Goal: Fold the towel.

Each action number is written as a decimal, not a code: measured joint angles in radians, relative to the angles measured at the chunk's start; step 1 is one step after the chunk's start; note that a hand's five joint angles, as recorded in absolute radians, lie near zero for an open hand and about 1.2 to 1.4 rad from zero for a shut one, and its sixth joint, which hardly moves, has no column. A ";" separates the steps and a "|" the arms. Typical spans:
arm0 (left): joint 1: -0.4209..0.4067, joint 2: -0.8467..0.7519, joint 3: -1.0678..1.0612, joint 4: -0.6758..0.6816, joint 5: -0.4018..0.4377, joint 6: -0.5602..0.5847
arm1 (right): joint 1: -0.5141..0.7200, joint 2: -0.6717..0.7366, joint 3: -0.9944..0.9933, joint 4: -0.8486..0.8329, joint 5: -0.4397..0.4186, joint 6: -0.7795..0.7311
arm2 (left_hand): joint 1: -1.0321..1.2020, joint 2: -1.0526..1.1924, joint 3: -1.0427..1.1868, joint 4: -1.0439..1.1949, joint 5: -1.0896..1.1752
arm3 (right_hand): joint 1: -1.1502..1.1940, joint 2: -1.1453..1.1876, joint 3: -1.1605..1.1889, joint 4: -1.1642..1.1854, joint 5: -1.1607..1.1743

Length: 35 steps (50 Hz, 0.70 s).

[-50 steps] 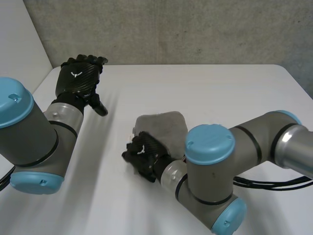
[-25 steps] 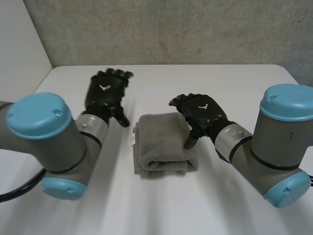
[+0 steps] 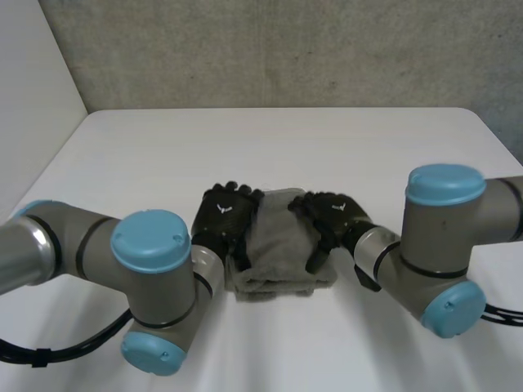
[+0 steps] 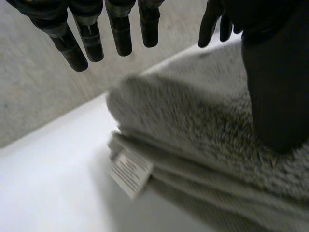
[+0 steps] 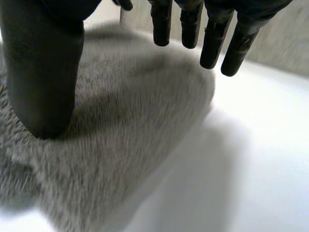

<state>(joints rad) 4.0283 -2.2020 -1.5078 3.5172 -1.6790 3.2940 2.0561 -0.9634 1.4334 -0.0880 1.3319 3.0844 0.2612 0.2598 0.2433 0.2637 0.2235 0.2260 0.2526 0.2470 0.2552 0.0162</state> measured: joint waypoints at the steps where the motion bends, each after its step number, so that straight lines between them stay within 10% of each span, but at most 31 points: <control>1: 0.001 0.019 0.000 -0.004 -0.001 0.000 | -0.001 -0.026 0.001 0.002 0.002 0.000 | 0.000 0.000 0.000 0.000 0.000 | 0.000 0.000 0.001 0.000 0.000; 16: 0.126 0.412 -0.002 -0.153 -0.010 0.003 | -0.067 -0.431 0.035 0.018 0.165 0.003 | 0.000 0.000 0.000 0.000 -0.001 | 0.000 0.000 0.001 0.000 0.000; 35: 0.210 0.541 -0.032 -0.306 -0.014 -0.003 | -0.117 -0.514 0.051 0.141 0.246 -0.049 | 0.161 0.164 0.178 0.161 0.203 | 0.001 0.001 0.001 0.000 0.000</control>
<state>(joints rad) 4.2383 -1.6606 -1.5398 3.2115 -1.6926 3.2910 1.9391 -1.4775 1.4847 0.0533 1.5779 3.0353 0.4226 0.4238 0.4215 0.4248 0.4267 0.2273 0.2534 0.2477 0.2555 0.0161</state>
